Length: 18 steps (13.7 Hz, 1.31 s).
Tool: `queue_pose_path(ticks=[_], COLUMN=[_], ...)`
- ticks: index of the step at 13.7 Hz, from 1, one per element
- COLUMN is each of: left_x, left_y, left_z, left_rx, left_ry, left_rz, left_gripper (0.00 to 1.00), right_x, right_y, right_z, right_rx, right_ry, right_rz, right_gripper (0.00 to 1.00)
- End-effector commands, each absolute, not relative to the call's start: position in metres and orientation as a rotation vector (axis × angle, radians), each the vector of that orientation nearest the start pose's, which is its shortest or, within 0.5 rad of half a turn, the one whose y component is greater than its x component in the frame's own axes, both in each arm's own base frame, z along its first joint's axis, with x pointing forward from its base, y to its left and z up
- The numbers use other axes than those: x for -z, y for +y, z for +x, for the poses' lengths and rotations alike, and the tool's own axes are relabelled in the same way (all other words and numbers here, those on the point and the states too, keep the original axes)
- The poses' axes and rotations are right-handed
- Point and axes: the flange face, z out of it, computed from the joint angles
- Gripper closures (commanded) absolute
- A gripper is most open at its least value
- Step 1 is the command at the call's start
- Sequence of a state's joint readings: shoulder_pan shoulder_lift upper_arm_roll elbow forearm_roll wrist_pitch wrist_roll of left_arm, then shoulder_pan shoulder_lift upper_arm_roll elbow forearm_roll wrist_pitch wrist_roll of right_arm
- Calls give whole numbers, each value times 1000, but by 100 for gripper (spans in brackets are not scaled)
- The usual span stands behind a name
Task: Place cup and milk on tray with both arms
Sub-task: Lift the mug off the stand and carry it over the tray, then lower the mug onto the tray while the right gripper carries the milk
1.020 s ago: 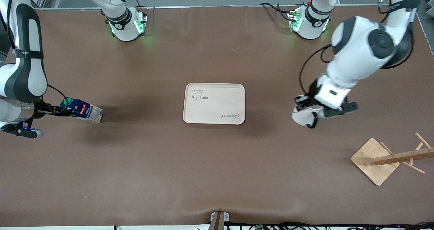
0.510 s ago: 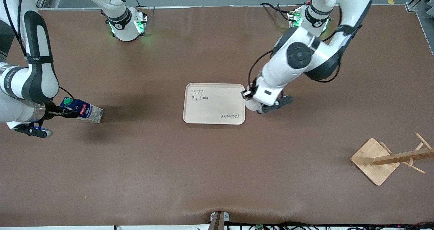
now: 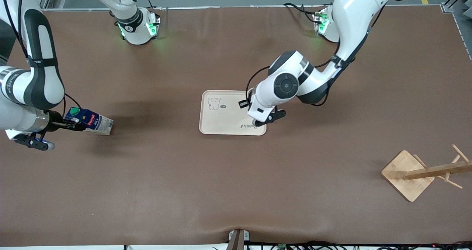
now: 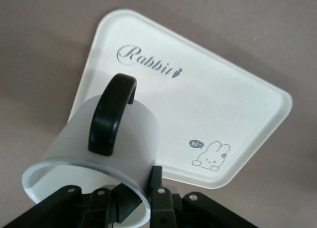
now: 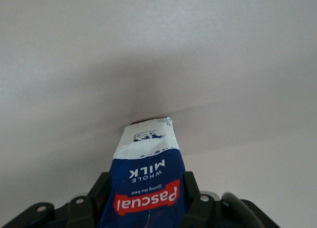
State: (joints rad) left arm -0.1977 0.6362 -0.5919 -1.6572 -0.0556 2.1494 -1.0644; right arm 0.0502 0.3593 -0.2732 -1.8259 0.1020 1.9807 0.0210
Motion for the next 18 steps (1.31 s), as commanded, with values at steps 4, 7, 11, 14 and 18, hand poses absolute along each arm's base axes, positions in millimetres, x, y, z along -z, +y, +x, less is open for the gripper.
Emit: queue_pose_path(ticks=[4,7,11,14,18], left_x=[-258,-250,-239,-234,-233], left_y=[-463,-463,-467,-467,-464], left_z=[503,502,496,495,497], left_rx=[-492,-510,-538,-550,-551], left_ry=[-552,-555,-552,-550,-562], left_rz=[-3180,-3169,-3156,-3150,-3147], left_gripper=[100,100,100,84,56], right_x=[-373,-396,-422,-425,-421], right_y=[-116,-105,-66,-40,47], right_z=[615,629,636,636,634], right_rx=[-221,-141,-224,-255,-300], right_ry=[410,376,297,267,134], right_rz=[-3072,-3084,-3081,-3020,-2918], right_gripper=[100,100,100,100,100])
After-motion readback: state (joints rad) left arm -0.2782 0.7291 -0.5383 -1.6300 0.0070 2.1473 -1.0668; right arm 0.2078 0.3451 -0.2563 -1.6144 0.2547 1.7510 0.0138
